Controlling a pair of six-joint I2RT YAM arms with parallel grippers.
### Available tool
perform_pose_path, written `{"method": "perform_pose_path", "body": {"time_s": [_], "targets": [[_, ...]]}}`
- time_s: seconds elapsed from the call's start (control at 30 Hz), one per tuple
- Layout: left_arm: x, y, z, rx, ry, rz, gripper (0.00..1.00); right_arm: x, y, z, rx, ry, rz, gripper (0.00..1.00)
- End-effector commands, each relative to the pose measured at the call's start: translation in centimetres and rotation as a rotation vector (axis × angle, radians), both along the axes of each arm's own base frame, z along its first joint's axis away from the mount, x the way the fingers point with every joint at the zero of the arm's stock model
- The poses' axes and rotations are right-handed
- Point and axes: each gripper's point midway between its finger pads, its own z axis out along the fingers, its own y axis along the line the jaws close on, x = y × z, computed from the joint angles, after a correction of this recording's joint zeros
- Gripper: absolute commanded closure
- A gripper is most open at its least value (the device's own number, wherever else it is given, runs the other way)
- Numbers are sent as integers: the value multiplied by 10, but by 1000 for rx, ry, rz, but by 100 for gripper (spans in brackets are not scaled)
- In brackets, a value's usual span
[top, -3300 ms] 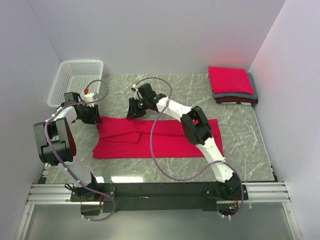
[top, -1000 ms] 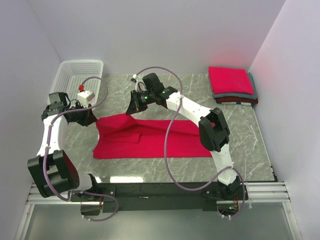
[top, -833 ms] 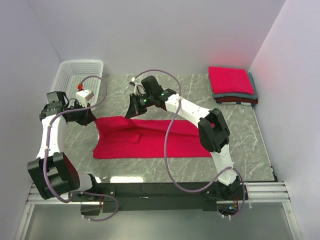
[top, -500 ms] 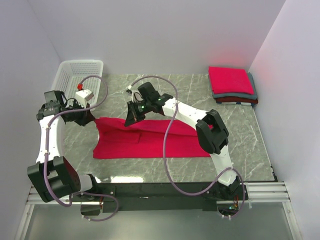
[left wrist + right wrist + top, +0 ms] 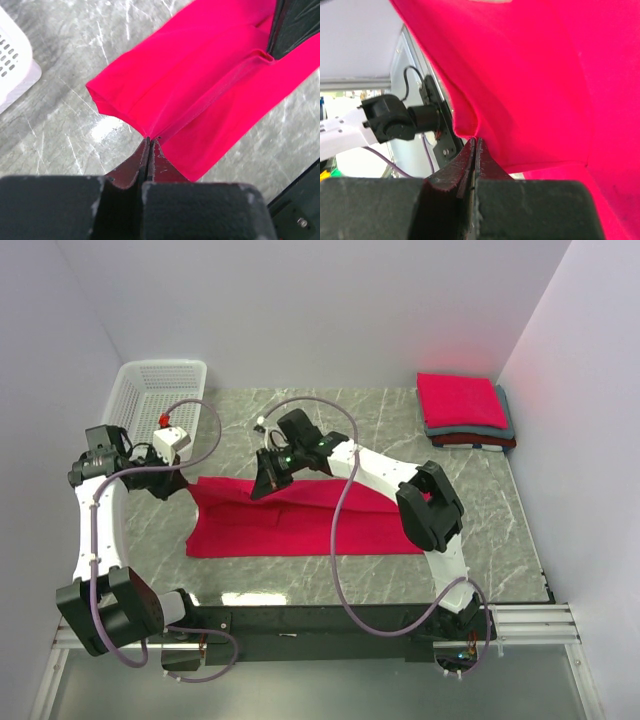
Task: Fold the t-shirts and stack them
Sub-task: Fold the tshirt
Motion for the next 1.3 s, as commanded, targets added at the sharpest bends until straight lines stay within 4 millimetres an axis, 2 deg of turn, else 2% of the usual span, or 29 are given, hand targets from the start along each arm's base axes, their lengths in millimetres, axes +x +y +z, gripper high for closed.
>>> {"method": "perform_pose_path", "body": {"time_s": [0.0,0.27,0.37,0.47,0.57,0.7,0.8,0.93,1.07,1.27], "targets": [[-11,1,0,50,-18,-64,99,-23,2,19,42,-23,54,100],[-44,-7,-48,55,105,-156,100,-51,-2,-18,-11,34,98,100],[-58,-7,-82,52,177,-153,99,-57,-3,-33,-36,46,109,100],[-66,-5,-108,56,230,-143,99,-59,-5,-49,-64,54,113,100],[-68,-5,-120,41,270,-133,99,-61,-9,-61,-86,59,115,100],[-50,-3,-120,17,258,-98,99,-59,-10,-67,-93,58,114,100],[-30,-2,-110,-32,246,-65,99,-51,-8,-63,-80,49,98,100],[2,-1,-101,-87,229,-22,99,-28,-8,-59,-56,45,44,100],[32,0,-94,-99,198,11,99,-8,-9,-64,-58,44,2,100],[57,-10,-105,-83,204,47,99,20,-12,-76,-89,25,-55,100]]}}
